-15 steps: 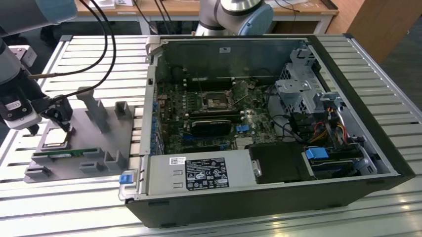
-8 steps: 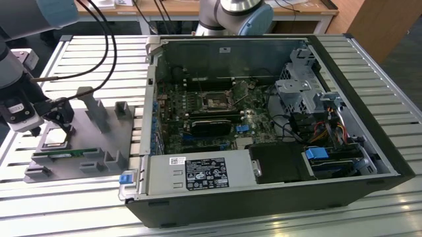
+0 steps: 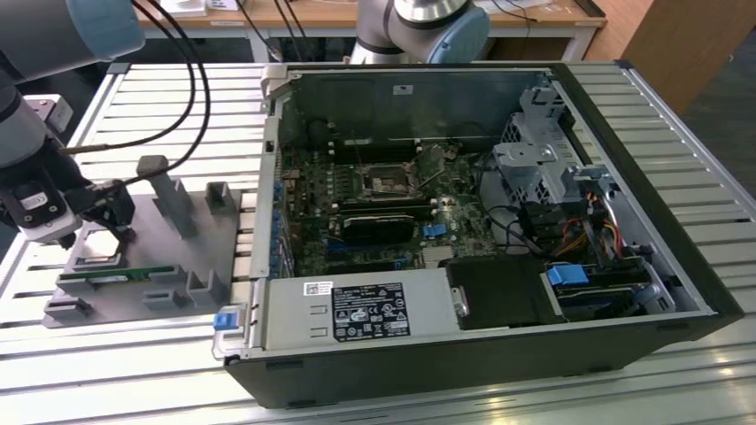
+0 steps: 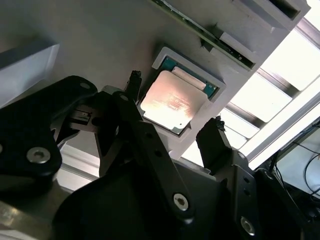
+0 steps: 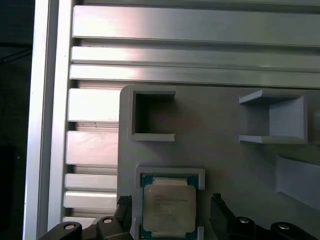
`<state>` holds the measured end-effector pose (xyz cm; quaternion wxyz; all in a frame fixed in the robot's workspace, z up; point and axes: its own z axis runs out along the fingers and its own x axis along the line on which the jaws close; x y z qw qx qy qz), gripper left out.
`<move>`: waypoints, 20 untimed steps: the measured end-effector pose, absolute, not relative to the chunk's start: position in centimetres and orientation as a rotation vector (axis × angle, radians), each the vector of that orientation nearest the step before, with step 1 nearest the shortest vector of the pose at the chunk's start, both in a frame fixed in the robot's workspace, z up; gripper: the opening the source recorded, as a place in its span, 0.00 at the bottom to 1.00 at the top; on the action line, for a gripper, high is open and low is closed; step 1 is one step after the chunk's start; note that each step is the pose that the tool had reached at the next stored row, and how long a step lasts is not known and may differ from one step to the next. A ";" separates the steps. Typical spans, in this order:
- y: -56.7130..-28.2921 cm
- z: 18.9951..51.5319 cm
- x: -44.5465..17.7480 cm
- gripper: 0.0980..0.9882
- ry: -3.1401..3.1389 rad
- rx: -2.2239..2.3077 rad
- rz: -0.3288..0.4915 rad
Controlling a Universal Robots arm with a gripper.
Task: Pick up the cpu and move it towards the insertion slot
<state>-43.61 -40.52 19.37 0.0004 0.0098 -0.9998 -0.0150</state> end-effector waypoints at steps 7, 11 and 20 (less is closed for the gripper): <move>-40.6 18.6 -43.6 0.70 -3.140 0.031 -0.047; -40.8 18.5 -43.7 0.69 -3.140 0.031 -0.047; -40.8 18.3 -43.6 0.59 -3.140 0.031 -0.049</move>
